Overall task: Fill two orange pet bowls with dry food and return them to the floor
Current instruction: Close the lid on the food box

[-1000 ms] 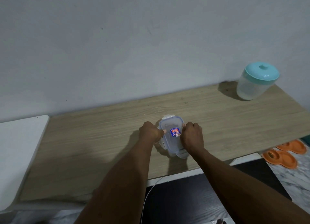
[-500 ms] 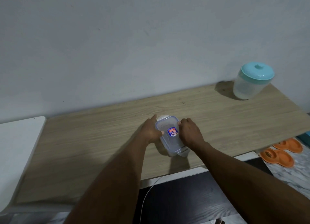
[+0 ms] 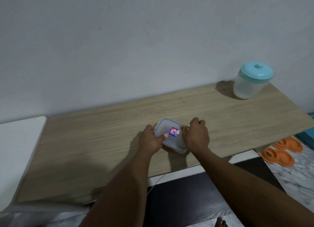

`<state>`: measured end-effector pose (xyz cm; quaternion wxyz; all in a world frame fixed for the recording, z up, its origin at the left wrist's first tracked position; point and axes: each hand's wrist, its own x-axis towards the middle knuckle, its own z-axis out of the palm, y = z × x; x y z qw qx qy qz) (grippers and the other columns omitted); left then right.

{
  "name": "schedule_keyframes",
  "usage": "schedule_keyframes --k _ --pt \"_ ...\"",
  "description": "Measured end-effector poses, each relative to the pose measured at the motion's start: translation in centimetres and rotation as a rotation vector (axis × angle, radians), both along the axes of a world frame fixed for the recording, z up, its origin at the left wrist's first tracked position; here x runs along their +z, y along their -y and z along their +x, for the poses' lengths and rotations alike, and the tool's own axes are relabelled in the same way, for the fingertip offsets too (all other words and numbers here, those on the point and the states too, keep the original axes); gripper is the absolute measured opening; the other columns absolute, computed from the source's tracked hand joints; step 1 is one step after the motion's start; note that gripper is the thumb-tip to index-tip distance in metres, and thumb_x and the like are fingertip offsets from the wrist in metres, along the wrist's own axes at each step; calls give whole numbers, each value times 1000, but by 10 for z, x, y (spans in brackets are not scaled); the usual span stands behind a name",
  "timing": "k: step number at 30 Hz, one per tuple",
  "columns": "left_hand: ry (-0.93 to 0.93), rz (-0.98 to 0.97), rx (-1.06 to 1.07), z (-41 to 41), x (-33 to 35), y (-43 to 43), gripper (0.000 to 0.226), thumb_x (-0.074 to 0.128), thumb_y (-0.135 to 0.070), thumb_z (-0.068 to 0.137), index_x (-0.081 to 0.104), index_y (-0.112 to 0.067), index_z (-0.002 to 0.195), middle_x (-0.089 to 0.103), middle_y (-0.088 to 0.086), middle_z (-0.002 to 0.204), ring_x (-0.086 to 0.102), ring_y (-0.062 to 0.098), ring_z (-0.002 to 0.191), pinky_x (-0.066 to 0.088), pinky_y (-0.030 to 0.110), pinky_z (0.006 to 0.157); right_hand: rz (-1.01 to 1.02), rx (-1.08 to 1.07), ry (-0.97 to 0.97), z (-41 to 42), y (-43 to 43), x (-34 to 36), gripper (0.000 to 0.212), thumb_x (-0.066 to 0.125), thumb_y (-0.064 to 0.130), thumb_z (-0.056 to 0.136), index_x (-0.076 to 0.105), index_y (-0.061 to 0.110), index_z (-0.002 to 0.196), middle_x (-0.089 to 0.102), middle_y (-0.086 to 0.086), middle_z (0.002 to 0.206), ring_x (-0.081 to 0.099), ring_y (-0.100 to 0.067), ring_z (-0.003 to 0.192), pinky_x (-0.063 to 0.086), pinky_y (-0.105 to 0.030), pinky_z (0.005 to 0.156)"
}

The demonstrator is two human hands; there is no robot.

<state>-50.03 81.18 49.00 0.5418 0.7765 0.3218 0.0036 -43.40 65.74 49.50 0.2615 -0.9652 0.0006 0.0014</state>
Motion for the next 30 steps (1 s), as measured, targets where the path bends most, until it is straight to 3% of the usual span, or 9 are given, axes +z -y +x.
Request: schedule_keyframes --k 4,8,21,26,28,30 --pt "-43 -30 -5 4 9 3 45 88 -26 74 50 -15 95 69 6 72 67 24 49 50 27 43 154 -126 -4 -22 -1 -2 38 66 34 94 52 7 117 46 -17 124 53 -38 111 53 -47 84" --pt "-123 -65 -37 8 14 4 49 86 -26 77 44 -14 100 69 15 74 67 21 48 44 22 38 209 -223 -18 -27 -3 1 34 67 28 94 52 8 117 43 -17 126 51 -37 110 52 -45 85" --pt "-185 -190 -24 11 8 1 47 90 -27 72 49 -14 92 71 19 72 71 23 53 52 28 51 274 -182 -47 -12 7 0 39 68 29 94 52 9 123 53 -18 122 60 -37 107 53 -47 88" --pt "-216 -91 -48 8 5 2 50 85 -45 73 54 -16 99 73 16 91 69 23 66 50 27 53 413 -141 -131 0 34 1 54 69 39 91 52 6 130 66 -18 114 60 -33 110 47 -39 90" --pt "-197 -72 -42 5 0 5 49 82 -48 74 60 -17 106 72 12 100 71 28 86 55 33 67 446 -132 -182 -6 48 1 49 66 42 93 56 7 126 67 -11 100 59 -26 97 44 -32 84" --pt "-154 -118 -3 -1 -2 13 29 77 -39 83 63 -22 102 70 7 103 69 28 100 58 40 88 451 -95 -215 -13 59 -1 39 66 39 93 64 8 116 65 -4 90 61 -23 93 43 -29 81"
